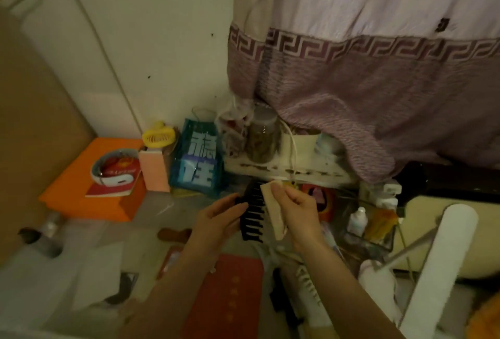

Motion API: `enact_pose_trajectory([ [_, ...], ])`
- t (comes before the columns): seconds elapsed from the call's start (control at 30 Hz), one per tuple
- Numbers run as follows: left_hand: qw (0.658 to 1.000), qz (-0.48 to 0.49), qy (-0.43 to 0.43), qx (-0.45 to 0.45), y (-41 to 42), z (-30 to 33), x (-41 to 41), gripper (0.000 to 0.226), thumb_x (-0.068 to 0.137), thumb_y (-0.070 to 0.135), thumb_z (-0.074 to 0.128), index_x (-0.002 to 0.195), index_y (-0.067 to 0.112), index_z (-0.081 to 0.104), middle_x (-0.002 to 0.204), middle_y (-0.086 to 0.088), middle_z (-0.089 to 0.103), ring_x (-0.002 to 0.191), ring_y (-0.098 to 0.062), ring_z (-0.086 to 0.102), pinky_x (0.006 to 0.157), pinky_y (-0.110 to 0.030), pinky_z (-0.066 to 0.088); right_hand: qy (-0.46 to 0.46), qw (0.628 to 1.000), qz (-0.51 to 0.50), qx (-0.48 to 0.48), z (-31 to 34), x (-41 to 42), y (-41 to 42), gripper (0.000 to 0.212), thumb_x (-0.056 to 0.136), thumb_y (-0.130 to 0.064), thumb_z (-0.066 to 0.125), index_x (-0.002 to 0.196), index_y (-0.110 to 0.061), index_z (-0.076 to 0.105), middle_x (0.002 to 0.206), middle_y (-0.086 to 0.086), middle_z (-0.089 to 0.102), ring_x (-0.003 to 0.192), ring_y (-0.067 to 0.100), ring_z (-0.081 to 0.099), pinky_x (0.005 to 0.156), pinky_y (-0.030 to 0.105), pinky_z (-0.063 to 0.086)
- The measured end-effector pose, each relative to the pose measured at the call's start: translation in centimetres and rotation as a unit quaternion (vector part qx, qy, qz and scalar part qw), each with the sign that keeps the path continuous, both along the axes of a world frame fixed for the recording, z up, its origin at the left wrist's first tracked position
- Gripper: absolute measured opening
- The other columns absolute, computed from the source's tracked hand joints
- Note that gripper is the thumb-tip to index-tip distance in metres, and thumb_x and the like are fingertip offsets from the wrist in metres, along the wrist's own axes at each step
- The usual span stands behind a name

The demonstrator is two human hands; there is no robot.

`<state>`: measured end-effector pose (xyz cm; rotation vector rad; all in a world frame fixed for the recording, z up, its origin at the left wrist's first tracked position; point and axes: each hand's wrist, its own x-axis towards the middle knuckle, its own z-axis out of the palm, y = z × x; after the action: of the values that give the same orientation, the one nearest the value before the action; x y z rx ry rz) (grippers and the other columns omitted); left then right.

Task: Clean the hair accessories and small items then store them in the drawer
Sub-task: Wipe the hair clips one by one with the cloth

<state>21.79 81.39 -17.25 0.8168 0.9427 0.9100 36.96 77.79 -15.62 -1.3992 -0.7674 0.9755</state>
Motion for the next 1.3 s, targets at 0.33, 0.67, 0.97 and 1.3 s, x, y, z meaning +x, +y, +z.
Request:
enact_pose_trajectory([
  [0.33,0.987,0.115,0.031,-0.110,-2.7,-11.2,-6.3,0.049,0.079,0.005,0.064,0.127,0.004,0.055,0.111,-0.011,0.067,0.091,-0.016,0.070,0.068,-0.025,0.057,-0.026,0.979,0.085,-0.185,-12.4,-5.5,-0.6,0.026,0.093,-0.040,0.057,0.081,-0.020,0.070,0.063,-0.005,0.064,0.064,0.013,0.062,0.063,0.028,0.048],
  [0.67,0.963,0.142,0.184,-0.139,-5.1,-18.7,-10.4,0.023,0.082,0.003,0.068,0.104,0.006,0.070,0.096,-0.011,0.073,0.085,-0.022,0.071,0.073,-0.028,0.058,-0.010,0.962,0.088,-0.259,-17.1,-9.0,-1.6,0.024,0.093,-0.028,0.060,0.076,-0.014,0.068,0.063,-0.008,0.061,0.054,0.001,0.056,0.044,0.012,0.042],
  [0.97,0.940,0.110,0.305,-0.110,-5.1,-22.7,-11.8,0.021,0.078,0.008,0.074,0.099,0.011,0.073,0.090,0.003,0.070,0.080,-0.005,0.064,0.063,-0.008,0.050,0.019,0.943,0.057,-0.327,-19.8,-10.1,-2.7,0.020,0.089,-0.037,0.063,0.077,-0.023,0.070,0.072,0.000,0.069,0.075,0.024,0.068,0.075,0.050,0.058],
  [1.3,0.920,0.204,0.326,-0.072,-6.2,-23.2,-10.8,0.028,0.077,0.002,0.073,0.105,0.008,0.070,0.092,0.011,0.063,0.078,0.007,0.055,0.066,0.001,0.040,0.037,0.936,0.048,-0.347,-20.6,-9.9,-4.1,0.022,0.091,-0.037,0.060,0.084,-0.020,0.071,0.081,0.005,0.073,0.082,0.026,0.070,0.079,0.041,0.058],
])
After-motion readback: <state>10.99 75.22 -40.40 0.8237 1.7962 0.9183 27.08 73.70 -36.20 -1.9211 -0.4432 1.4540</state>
